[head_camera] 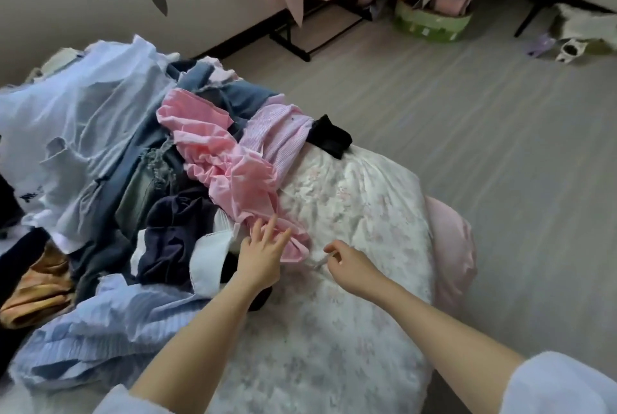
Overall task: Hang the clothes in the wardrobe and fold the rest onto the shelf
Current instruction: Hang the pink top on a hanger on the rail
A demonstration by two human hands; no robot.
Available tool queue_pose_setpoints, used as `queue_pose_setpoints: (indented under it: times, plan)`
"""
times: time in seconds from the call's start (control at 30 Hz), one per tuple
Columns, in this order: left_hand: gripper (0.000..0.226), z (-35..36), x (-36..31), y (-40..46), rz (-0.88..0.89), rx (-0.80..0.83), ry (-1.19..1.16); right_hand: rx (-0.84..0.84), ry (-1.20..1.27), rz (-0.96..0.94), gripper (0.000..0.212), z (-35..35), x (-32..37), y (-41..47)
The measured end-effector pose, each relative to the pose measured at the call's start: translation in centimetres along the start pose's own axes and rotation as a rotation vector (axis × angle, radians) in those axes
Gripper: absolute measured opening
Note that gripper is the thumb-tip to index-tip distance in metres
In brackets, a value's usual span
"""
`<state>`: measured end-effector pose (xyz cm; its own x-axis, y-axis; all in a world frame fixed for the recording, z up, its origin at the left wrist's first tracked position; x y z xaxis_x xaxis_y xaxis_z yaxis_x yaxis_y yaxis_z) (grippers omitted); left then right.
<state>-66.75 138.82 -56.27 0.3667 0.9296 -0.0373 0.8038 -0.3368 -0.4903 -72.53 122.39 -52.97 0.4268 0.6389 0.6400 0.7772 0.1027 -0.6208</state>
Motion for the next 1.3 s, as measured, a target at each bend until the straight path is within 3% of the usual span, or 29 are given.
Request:
queue_pose_setpoints:
  times: [0.07, 0.17, 0.3, 0.43, 0.5, 0.6, 0.67, 0.83, 1.0, 1.1, 1.23, 1.3]
  plan:
    - [0.064, 0.7, 0.4, 2.3, 0.019, -0.034, 0.095, -0.021, 0.002, 0.017, 0.036, -0.1, -1.1, 1.7]
    - [0.028, -0.9, 0.3, 3.7, 0.005, -0.218, -0.037, -0.026, 0.032, 0.052, 0.035, -0.3, -2.5, 2.6]
    - [0.015, -6.0, -1.8, 2.3, 0.013, -0.331, -0.671, -0.026, 0.119, 0.041, 0.042, -1.6, -2.9, 2.0]
    - [0.020, -14.1, -5.5, -2.4, 0.288, -0.500, -1.087, -0.091, 0.199, -0.246, 0.071, -5.6, 1.5, -0.8]
    - [0.021, -18.0, -7.7, -5.4, 0.396, -0.552, -1.193, -0.106, 0.226, -0.428, 0.064, -8.0, 4.1, -3.5]
    - [0.022, -22.5, -10.5, -8.5, 0.519, -0.589, -1.276, -0.131, 0.254, -0.401, 0.027, -10.7, 5.2, -6.7]
    - [0.021, -25.1, -12.2, -10.0, 0.540, -0.600, -1.321, -0.239, 0.213, -0.380, 0.028, -13.6, 4.3, -9.3]
    - [0.017, -29.9, -19.3, -14.0, 0.601, -0.429, -1.380, -0.465, 0.243, -0.323, 0.020, -23.2, 0.2, -20.9]
    - [0.020, -32.4, -30.6, -19.6, 0.853, -0.321, -1.215, -0.627, 0.271, -0.217, 0.021, -28.9, -7.5, -35.5]
    - [0.016, -32.5, -38.2, -23.0, 0.977, -0.237, -1.171, -0.704, 0.323, -0.175, 0.004, -30.0, -13.1, -45.2]
    - [0.013, -31.1, -49.4, -28.1, 1.100, -0.039, -1.146, -0.784, 0.480, -0.113, 0.007, -29.2, -21.4, -58.7]
    - [0.019, -29.4, -55.5, -31.1, 1.168, 0.066, -1.052, -0.945, 0.561, -0.056, 0.008, -28.0, -26.3, -66.2]
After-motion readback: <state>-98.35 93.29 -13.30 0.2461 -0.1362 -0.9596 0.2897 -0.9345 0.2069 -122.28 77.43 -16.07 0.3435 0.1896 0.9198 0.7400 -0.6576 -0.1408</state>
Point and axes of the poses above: each hand's wrist, its own y-axis towards the middle knuckle, its own z-axis out of the palm, x = y × z, the point moved 6 cm from there along y, towards the middle knuckle, and after that the axes turned 5 degrees about x, right-handed, at the moved point
